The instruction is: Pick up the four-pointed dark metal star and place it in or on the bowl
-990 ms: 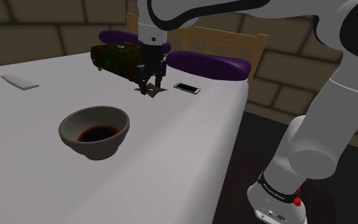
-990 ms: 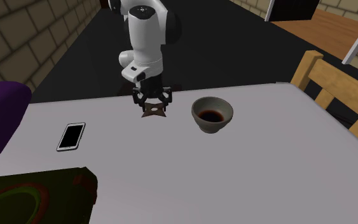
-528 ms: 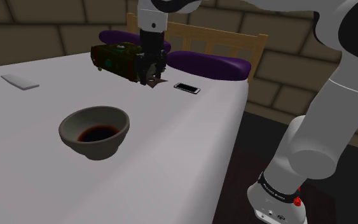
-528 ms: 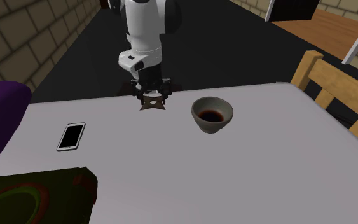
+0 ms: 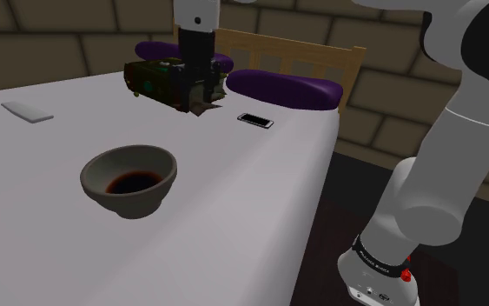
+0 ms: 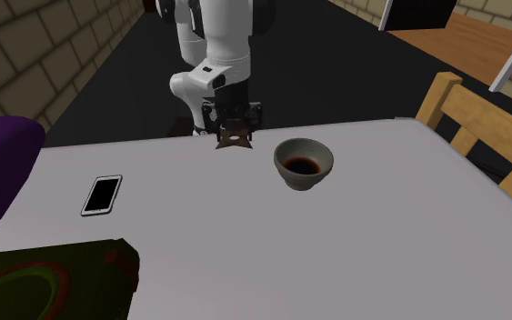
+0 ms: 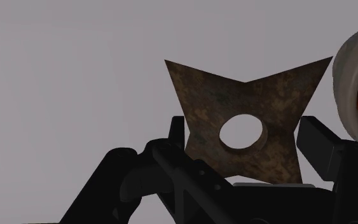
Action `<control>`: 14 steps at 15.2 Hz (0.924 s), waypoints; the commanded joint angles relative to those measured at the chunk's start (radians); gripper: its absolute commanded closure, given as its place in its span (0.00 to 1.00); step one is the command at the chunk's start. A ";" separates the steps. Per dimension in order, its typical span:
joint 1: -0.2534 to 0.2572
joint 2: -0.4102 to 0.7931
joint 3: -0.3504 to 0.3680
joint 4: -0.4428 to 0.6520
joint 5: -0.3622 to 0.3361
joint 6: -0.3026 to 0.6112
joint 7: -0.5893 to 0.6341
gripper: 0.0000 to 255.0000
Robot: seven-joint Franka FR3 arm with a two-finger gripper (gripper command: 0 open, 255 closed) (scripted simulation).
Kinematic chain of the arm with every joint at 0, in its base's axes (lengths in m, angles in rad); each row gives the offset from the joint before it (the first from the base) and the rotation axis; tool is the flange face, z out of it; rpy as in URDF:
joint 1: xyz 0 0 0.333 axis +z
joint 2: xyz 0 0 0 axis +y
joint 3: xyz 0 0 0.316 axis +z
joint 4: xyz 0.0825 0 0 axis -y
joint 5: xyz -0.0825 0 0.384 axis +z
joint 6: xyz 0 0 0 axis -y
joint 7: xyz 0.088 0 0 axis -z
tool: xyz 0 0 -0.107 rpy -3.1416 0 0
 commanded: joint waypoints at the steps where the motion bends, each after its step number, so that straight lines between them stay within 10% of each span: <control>1: 0.022 0.026 0.024 0.033 -0.007 -0.008 0.048 1.00; 14: 0.224 0.289 0.153 0.347 -0.114 -0.081 0.366 1.00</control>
